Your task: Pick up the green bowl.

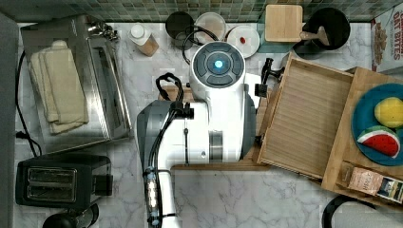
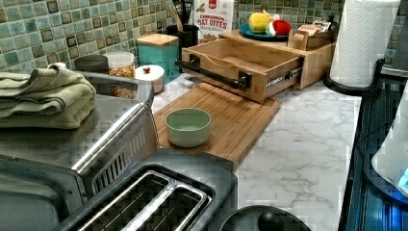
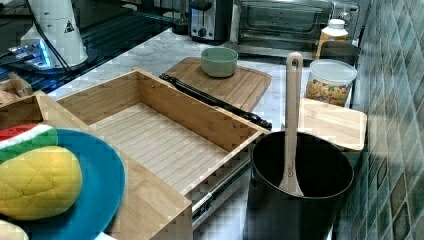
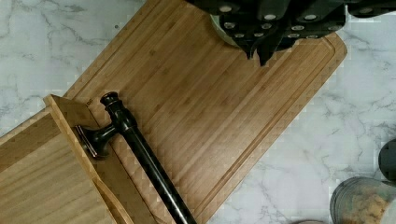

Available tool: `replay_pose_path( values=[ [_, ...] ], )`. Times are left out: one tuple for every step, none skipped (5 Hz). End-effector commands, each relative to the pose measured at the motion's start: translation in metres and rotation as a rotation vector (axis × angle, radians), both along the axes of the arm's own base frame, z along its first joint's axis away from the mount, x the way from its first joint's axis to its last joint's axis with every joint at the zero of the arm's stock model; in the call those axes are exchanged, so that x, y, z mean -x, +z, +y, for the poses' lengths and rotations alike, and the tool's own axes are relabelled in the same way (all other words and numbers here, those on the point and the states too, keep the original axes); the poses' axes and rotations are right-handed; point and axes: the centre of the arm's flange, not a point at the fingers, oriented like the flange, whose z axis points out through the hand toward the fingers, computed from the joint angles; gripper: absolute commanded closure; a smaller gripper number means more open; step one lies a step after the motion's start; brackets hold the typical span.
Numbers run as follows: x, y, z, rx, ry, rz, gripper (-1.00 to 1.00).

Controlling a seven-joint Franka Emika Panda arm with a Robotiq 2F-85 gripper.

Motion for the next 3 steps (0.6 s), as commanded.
replay_pose_path(
  values=[
    [0.0, 0.0, 0.001, 0.0, 0.001, 0.0, 1.0],
    [0.022, -0.03, 0.012, -0.012, 0.01, -0.037, 1.0],
    [0.043, -0.055, 0.038, 0.003, 0.031, -0.063, 1.0]
  ],
)
